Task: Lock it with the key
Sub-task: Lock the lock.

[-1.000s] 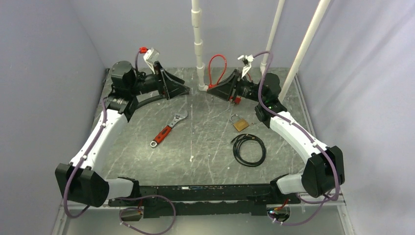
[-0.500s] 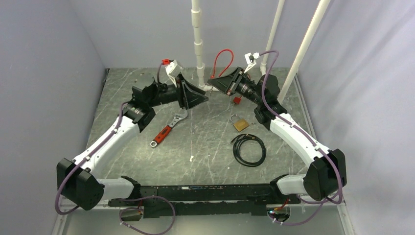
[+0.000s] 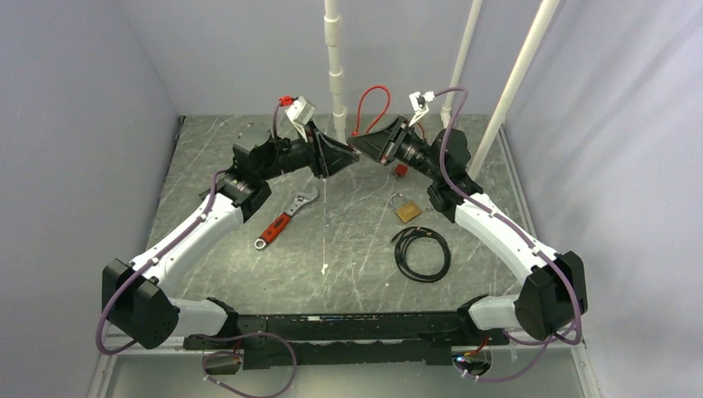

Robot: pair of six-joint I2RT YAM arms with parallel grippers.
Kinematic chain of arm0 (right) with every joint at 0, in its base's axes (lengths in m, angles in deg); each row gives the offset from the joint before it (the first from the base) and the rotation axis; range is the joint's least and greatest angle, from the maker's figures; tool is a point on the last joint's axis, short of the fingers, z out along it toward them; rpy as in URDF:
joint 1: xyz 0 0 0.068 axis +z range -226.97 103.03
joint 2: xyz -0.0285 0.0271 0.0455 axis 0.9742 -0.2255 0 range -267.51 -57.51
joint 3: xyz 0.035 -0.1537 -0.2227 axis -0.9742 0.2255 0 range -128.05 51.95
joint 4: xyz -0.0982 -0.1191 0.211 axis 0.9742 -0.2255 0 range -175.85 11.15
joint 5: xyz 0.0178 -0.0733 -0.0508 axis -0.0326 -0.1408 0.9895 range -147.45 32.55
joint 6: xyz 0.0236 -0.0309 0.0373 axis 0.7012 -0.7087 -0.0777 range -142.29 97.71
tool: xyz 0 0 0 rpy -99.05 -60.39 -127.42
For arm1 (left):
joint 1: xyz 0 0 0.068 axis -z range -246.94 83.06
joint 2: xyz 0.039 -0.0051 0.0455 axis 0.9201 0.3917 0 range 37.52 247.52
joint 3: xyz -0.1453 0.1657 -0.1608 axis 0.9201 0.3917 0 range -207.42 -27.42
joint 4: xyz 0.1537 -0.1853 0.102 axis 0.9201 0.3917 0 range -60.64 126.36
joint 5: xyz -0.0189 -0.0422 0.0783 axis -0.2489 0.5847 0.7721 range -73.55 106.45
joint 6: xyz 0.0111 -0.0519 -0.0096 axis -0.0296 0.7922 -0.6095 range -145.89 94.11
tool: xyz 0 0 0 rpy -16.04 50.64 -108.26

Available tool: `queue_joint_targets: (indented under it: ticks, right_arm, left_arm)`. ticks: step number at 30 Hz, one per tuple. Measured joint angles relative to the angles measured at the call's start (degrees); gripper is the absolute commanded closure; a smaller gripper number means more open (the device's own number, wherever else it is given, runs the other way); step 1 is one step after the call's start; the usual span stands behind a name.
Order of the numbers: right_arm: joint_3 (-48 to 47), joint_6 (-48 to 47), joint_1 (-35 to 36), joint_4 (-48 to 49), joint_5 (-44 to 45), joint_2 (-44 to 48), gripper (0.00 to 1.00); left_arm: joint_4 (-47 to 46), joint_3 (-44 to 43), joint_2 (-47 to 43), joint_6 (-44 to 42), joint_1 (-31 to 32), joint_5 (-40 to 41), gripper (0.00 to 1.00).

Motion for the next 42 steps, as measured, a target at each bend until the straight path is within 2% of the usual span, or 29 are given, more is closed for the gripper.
queue_joint_targets:
  ticks: [5, 11, 12, 19, 25, 30, 31, 34, 35, 37, 42]
  right_arm:
    - [0.2, 0.4, 0.4, 1.1, -0.1, 0.0, 1.0]
    - [0.9, 0.9, 0.6, 3.5, -0.9, 0.2, 1.0]
    - [1.0, 1.0, 0.6, 3.9, -1.0, 0.3, 1.0]
    - [2.3, 1.2, 0.0, 10.0, -6.1, 1.6, 1.0]
    - [2.9, 3.2, -1.0, 16.4, -12.1, 1.6, 1.0]
    - [2.9, 5.9, -1.5, 20.4, -15.8, 1.0, 1.0]
    - [2.9, 6.4, -1.4, 21.1, -16.4, 1.0, 1.0]
    - [2.9, 7.0, -1.4, 22.4, -18.0, 0.9, 1.0]
    - [2.9, 7.0, -1.4, 22.7, -18.4, 0.9, 1.0]
    - [2.9, 7.0, -1.4, 22.9, -19.2, 0.9, 1.0]
    - [2.3, 3.8, -2.8, 19.9, -22.7, 0.9, 1.0]
  left_arm:
    - [0.0, -0.1, 0.4, 0.3, 0.2, 1.3, 0.73]
    - [-1.6, 0.0, 0.5, 3.5, 0.2, 0.1, 0.98]
    - [-2.0, 0.0, 0.5, 4.2, 0.2, -0.3, 1.0]
    - [-9.2, 1.0, 0.7, 12.1, -1.4, -6.9, 1.0]
    - [-22.9, 1.8, 4.8, 25.6, -3.1, -17.2, 1.0]
    - [-30.5, 1.8, 7.0, 32.7, -3.3, -21.8, 1.0]
    - [-31.2, 1.8, 7.1, 33.5, -3.3, -22.4, 0.98]
    - [-33.0, 1.8, 7.3, 34.9, -3.2, -23.9, 0.63]
    - [-33.1, 1.8, 7.3, 34.9, -3.2, -24.5, 0.54]
    - [-32.4, 2.0, 7.3, 34.6, -3.1, -25.6, 0.49]
    - [-26.5, 5.1, 4.2, 31.2, -7.5, -29.7, 0.48]
